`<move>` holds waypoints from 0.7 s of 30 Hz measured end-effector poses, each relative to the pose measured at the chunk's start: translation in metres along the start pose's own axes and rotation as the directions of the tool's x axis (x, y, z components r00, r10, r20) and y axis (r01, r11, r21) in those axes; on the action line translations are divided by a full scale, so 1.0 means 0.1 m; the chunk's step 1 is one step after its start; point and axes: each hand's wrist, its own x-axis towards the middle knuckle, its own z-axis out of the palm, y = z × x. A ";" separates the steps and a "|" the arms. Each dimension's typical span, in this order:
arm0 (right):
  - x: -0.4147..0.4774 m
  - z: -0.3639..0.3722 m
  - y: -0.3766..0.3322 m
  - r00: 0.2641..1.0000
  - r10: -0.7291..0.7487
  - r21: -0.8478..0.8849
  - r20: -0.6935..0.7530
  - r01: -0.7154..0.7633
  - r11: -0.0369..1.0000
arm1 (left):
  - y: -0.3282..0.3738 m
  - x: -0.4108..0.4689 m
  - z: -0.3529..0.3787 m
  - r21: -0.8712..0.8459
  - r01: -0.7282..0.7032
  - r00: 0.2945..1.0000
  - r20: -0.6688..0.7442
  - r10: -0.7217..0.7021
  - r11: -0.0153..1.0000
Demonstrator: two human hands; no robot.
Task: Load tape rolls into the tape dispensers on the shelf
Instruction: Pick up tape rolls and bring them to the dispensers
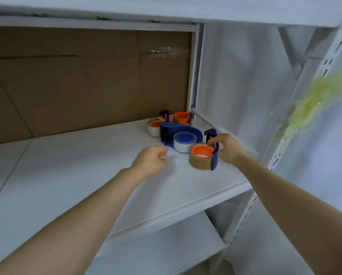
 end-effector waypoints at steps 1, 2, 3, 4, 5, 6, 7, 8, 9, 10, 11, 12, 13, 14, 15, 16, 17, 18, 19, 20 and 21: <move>0.05 0.01 0.05 0.996 -0.053 -0.078 0.077 0.059 0.995 | 0.04 0.06 0.08 -0.008 0.006 1.000 0.010 -0.006 1.000; 0.09 0.02 0.10 0.984 -0.081 -0.108 0.156 0.099 0.989 | 0.13 0.11 0.13 -0.011 -0.006 1.000 0.018 0.006 1.000; 0.12 0.03 0.16 0.968 -0.104 -0.153 0.228 0.141 0.978 | 0.21 0.14 0.21 -0.006 -0.020 0.999 0.037 0.020 1.000; 0.13 0.01 0.17 0.954 -0.100 -0.167 0.283 0.151 0.974 | 0.32 0.15 0.27 -0.011 -0.043 0.997 0.068 0.044 0.999; 0.17 0.01 0.21 0.942 -0.119 -0.179 0.315 0.182 0.967 | 0.42 0.17 0.35 -0.027 -0.064 0.993 0.098 0.067 0.998; 0.18 0.00 0.23 0.938 -0.144 -0.178 0.316 0.208 0.962 | 0.50 0.20 0.41 -0.074 -0.070 0.988 0.132 0.079 0.995; 0.20 -0.01 0.25 0.932 -0.167 -0.191 0.321 0.237 0.953 | 0.55 0.24 0.48 -0.141 -0.053 0.981 0.178 0.078 0.989; 0.19 -0.03 0.26 0.933 -0.185 -0.195 0.308 0.252 0.948 | 0.60 0.27 0.54 -0.221 -0.024 0.974 0.215 0.072 0.975; 0.19 -0.03 0.28 0.929 -0.205 -0.203 0.309 0.275 0.940 | 0.62 0.31 0.60 -0.295 0.019 0.968 0.245 0.056 0.955; 0.18 -0.03 0.31 0.928 -0.215 -0.204 0.305 0.284 0.937 | 0.64 0.35 0.65 -0.367 0.068 0.966 0.257 0.031 0.928; 0.18 -0.05 0.35 0.928 -0.225 -0.207 0.298 0.293 0.933 | 0.65 0.39 0.68 -0.433 0.126 0.967 0.256 -0.012 0.892; 0.15 -0.07 0.38 0.930 -0.228 -0.210 0.287 0.294 0.933 | 0.68 0.41 0.68 -0.493 0.176 0.969 0.241 -0.061 0.852; 0.13 -0.09 0.41 0.935 -0.235 -0.214 0.266 0.295 0.931 | 0.70 0.45 0.69 -0.542 0.212 0.970 0.215 -0.110 0.813; 0.12 -0.11 0.43 0.940 -0.253 -0.202 0.230 0.300 0.932 | 0.70 0.47 0.69 -0.558 0.229 0.972 0.180 -0.153 0.797; 0.10 -0.13 0.43 0.941 -0.281 -0.170 0.187 0.313 0.934 | 0.71 0.50 0.69 -0.556 0.239 0.971 0.146 -0.190 0.796; 0.09 -0.14 0.41 0.937 -0.315 -0.137 0.150 0.335 0.932 | 0.70 0.52 0.68 -0.547 0.251 0.967 0.111 -0.227 0.798; 0.09 -0.16 0.36 0.929 -0.354 -0.124 0.112 0.366 0.922 | 0.69 0.53 0.66 -0.549 0.254 0.964 0.078 -0.254 0.796; 0.10 -0.16 0.30 0.918 -0.387 -0.132 0.089 0.396 0.909 | 0.67 0.53 0.63 -0.554 0.250 0.961 0.042 -0.273 0.794; 0.12 -0.15 0.24 0.908 -0.413 -0.141 0.077 0.420 0.897 | 0.64 0.54 0.59 -0.556 0.236 0.958 -0.002 -0.285 0.797; 0.15 -0.13 0.18 0.899 -0.433 -0.116 0.064 0.437 0.892 | 0.61 0.53 0.53 -0.556 0.221 0.954 -0.049 -0.297 0.801; 0.18 -0.08 0.12 0.887 -0.461 -0.043 0.029 0.461 0.886 | 0.55 0.52 0.47 -0.552 0.211 0.946 -0.092 -0.310 0.807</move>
